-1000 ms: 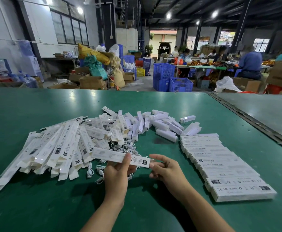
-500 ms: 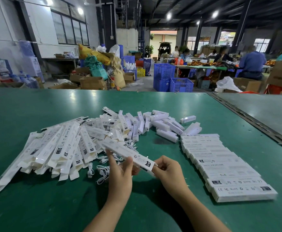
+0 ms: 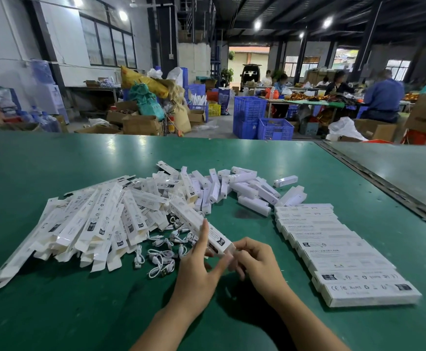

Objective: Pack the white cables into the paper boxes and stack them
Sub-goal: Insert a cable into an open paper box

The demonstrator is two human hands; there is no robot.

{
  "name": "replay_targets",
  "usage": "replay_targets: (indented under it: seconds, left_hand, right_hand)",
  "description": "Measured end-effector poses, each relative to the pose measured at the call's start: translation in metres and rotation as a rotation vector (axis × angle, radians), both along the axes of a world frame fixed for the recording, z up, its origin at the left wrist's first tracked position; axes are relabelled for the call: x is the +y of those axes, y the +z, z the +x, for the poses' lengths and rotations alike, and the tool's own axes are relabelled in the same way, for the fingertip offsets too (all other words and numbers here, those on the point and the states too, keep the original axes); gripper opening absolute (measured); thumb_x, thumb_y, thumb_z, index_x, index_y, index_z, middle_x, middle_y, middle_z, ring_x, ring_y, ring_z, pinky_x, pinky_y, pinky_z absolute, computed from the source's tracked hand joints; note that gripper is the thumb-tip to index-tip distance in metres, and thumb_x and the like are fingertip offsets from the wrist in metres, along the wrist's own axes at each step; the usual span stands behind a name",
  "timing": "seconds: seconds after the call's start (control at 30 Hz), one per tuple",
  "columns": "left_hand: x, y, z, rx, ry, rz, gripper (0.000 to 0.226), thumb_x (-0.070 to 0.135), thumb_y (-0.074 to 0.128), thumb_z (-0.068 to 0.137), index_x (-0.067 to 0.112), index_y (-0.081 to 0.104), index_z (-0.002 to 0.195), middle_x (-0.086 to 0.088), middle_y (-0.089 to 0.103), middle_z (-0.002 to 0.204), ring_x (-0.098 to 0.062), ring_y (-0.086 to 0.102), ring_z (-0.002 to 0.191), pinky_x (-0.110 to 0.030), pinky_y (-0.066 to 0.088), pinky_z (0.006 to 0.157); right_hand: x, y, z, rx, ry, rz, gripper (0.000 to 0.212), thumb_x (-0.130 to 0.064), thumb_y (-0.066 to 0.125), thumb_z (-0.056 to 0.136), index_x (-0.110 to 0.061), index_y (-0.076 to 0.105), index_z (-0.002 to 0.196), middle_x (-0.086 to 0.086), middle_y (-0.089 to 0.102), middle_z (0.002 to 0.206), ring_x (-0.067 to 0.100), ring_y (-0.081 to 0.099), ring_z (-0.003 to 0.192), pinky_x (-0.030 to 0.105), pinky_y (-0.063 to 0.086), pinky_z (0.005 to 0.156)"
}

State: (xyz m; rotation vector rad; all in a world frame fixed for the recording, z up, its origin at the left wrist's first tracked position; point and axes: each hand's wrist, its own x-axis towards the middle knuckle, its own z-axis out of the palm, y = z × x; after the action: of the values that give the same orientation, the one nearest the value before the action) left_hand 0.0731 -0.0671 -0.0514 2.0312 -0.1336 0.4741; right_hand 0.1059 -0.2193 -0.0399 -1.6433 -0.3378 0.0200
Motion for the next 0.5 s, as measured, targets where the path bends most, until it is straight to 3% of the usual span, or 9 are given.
replay_targets:
  seconds: [0.1,0.13,0.2,0.27,0.4,0.5]
  left_hand:
    - [0.0031,-0.0022,0.0013,-0.042,0.022,-0.052,0.076,0.062,0.062,0.079,0.046,0.035,0.148,-0.013,0.068,0.115,-0.012,0.064,0.096,-0.023,0.049,0.078]
    - [0.0034,-0.002,0.0007,-0.047,0.027,-0.064,0.071,0.06,0.063,0.08,0.043,0.042,0.146,-0.009,0.069,0.113,-0.019,0.064,0.096,-0.025,0.049,0.08]
    - [0.003,-0.0002,-0.0013,-0.074,0.032,-0.078,0.058,0.056,0.062,0.082,0.042,0.052,0.138,0.016,0.071,0.09,-0.008,0.062,0.078,-0.014,0.046,0.07]
    - [0.0025,0.0021,-0.0022,-0.095,0.041,-0.074,0.05,0.054,0.057,0.086,0.038,0.056,0.133,0.029,0.06,0.07,0.003,0.054,0.06,-0.006,0.037,0.058]
    - [0.0037,0.0026,-0.0025,-0.077,0.051,-0.076,0.051,0.059,0.05,0.089,0.033,0.06,0.132,0.018,0.048,0.053,-0.006,0.04,0.045,-0.012,0.029,0.046]
    - [0.0037,0.0022,-0.0012,-0.059,0.053,-0.12,0.044,0.054,0.054,0.089,0.037,0.059,0.13,0.021,0.054,0.057,-0.003,0.046,0.048,-0.011,0.032,0.048]
  right_hand:
    - [0.0009,0.0,-0.0014,-0.035,0.048,0.024,0.014,-0.009,0.06,0.081,-0.01,0.073,0.078,0.012,0.066,0.061,0.018,0.049,0.048,0.024,0.042,0.049]
    - [0.0009,-0.0013,-0.0016,-0.056,0.05,0.014,0.015,-0.008,0.061,0.087,-0.012,0.074,0.081,0.008,0.067,0.06,0.015,0.051,0.049,0.023,0.042,0.05]
    - [0.0003,-0.0032,-0.0016,-0.101,0.035,-0.022,0.015,-0.009,0.064,0.092,-0.015,0.075,0.083,0.001,0.065,0.058,0.009,0.053,0.05,0.02,0.042,0.051]
    - [0.0,-0.004,-0.0015,-0.168,0.011,-0.071,0.01,-0.015,0.07,0.09,-0.019,0.075,0.082,-0.004,0.066,0.06,0.005,0.056,0.053,0.018,0.043,0.053]
    - [0.0019,-0.0018,0.0001,-0.356,-0.122,-0.101,0.015,-0.024,0.08,0.08,-0.022,0.067,0.073,-0.003,0.069,0.073,0.008,0.061,0.064,0.02,0.047,0.06]
    - [0.0047,0.0001,0.0002,-0.656,-0.139,-0.23,0.011,-0.008,0.075,0.083,-0.019,0.071,0.083,-0.011,0.07,0.099,0.002,0.067,0.085,0.01,0.046,0.073]
